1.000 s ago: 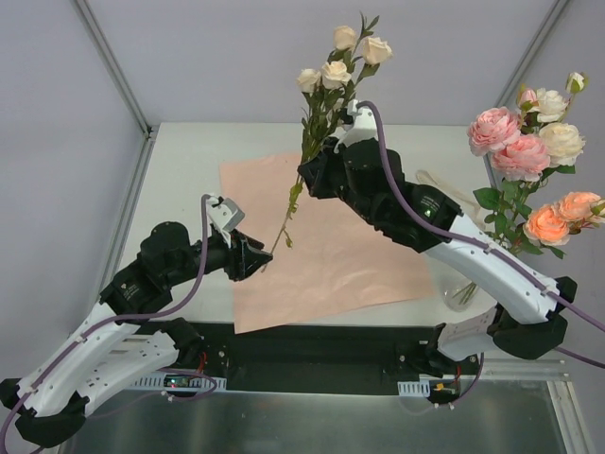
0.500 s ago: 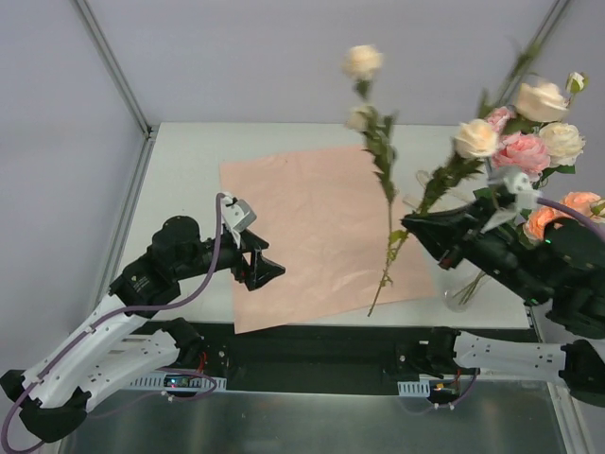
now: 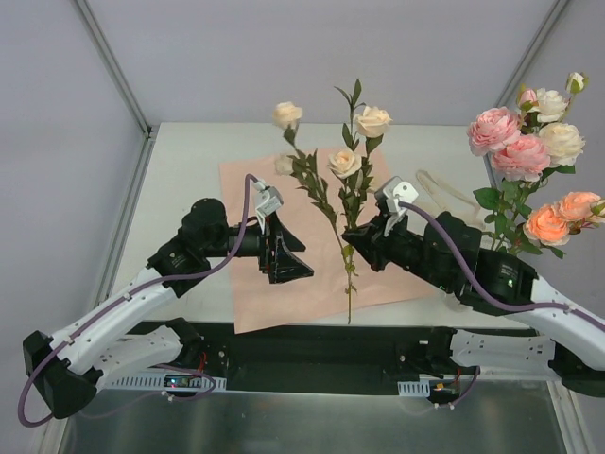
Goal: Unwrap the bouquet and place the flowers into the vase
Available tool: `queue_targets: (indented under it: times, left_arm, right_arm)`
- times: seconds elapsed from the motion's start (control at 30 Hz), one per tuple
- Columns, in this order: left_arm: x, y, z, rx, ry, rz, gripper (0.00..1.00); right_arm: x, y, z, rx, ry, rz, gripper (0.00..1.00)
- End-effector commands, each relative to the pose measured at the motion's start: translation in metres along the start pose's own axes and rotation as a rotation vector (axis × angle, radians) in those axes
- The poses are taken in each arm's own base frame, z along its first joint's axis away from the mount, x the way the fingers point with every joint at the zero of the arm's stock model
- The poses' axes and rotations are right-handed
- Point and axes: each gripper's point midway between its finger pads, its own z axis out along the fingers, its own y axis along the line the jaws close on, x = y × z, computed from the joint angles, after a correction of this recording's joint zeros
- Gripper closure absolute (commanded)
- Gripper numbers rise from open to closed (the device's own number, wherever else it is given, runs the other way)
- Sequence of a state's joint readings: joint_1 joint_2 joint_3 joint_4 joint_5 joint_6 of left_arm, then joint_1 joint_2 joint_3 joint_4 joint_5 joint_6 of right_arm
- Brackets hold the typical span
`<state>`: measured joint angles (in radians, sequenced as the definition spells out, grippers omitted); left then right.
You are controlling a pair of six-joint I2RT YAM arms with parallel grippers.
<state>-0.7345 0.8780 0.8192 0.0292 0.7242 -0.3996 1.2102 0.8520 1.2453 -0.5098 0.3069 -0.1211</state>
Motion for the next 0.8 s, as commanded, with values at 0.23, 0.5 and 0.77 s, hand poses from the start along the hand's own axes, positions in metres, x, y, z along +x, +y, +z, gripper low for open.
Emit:
queue_targets:
  times: [0.23, 0.5, 0.77]
  left_arm:
    - [-0.038, -0.041, 0.014, 0.242, -0.074, 0.013, 0.17]
    - [-0.043, -0.034, 0.021, 0.222, -0.098, -0.009, 0.27]
    - [-0.039, 0.006, 0.026, -0.012, -0.113, 0.002, 0.38]
  right_arm:
    - [-0.05, 0.02, 0.015, -0.067, -0.219, 0.091, 0.99]
    - [-0.046, 0.011, 0.039, 0.03, -0.288, 0.216, 0.99]
    - [-0.047, 0.006, 0.056, 0.147, -0.28, 0.292, 0.99]
